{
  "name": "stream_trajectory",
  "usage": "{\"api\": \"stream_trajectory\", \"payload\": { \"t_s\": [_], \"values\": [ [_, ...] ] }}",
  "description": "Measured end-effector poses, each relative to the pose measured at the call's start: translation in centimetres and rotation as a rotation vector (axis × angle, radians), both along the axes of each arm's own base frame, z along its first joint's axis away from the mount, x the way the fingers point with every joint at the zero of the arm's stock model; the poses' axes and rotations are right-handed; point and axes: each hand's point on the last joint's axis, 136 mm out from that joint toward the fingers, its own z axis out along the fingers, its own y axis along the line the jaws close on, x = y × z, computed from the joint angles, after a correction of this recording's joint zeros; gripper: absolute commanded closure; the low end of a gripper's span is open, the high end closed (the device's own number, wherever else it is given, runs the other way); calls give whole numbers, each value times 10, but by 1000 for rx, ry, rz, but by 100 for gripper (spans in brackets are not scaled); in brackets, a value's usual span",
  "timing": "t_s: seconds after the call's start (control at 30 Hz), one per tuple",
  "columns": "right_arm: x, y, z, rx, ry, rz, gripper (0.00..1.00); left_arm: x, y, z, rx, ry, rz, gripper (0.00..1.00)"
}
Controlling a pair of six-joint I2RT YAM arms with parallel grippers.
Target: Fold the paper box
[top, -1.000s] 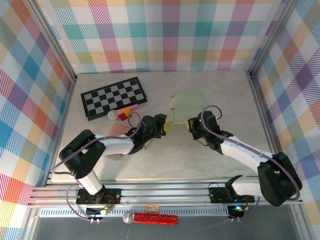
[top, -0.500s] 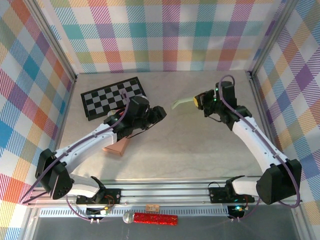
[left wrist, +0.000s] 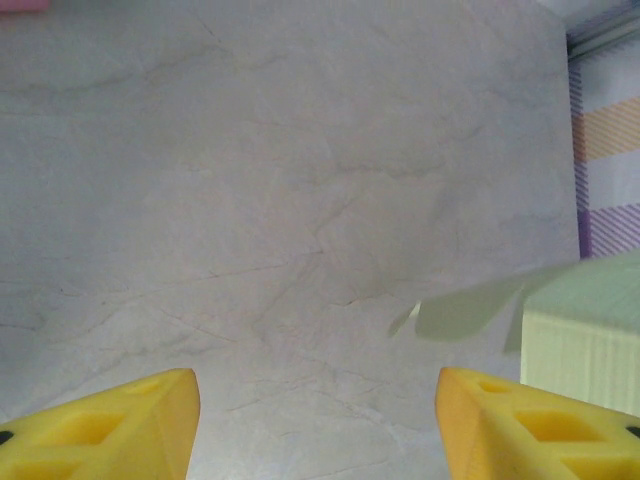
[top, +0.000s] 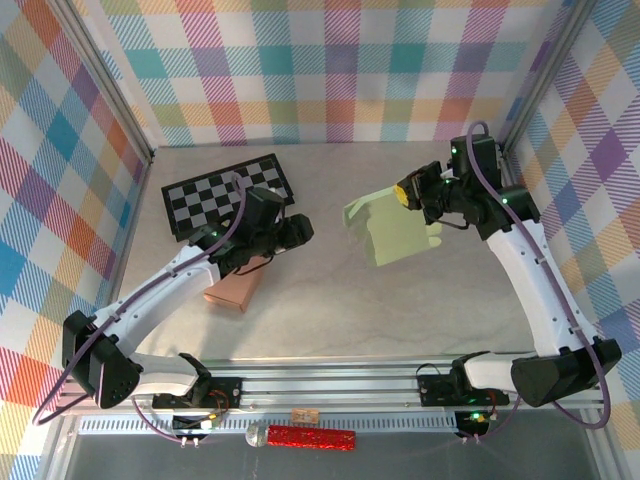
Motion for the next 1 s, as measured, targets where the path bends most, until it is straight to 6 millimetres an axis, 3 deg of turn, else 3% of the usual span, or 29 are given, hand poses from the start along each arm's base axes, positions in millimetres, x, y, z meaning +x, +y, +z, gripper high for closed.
{"api": "stream_trajectory", "payload": {
  "t_s": [0.13, 0.27, 0.43, 0.67, 0.83, 1.0],
  "values": [
    [6, 5, -19, 12, 84, -8, 100, 1, -7, 10, -38, -6, -32, 38],
    [28, 14, -56, 1, 180, -7, 100, 4, -26, 19, -74, -25, -118, 38],
    [44, 22, -93, -14, 267, 3, 100, 1, -43, 6, -50, -12, -231, 36],
    [48, 28, -98, 3, 281, 24, 100, -13, -63, -8, 69, -79, -387, 33],
    [47, 30, -97, 16, 281, 36, 100, -11, -70, -36, 210, -90, -436, 33],
    [47, 31, -96, 22, 282, 41, 100, 2, -62, -60, 371, -85, -414, 43]
  ]
}}
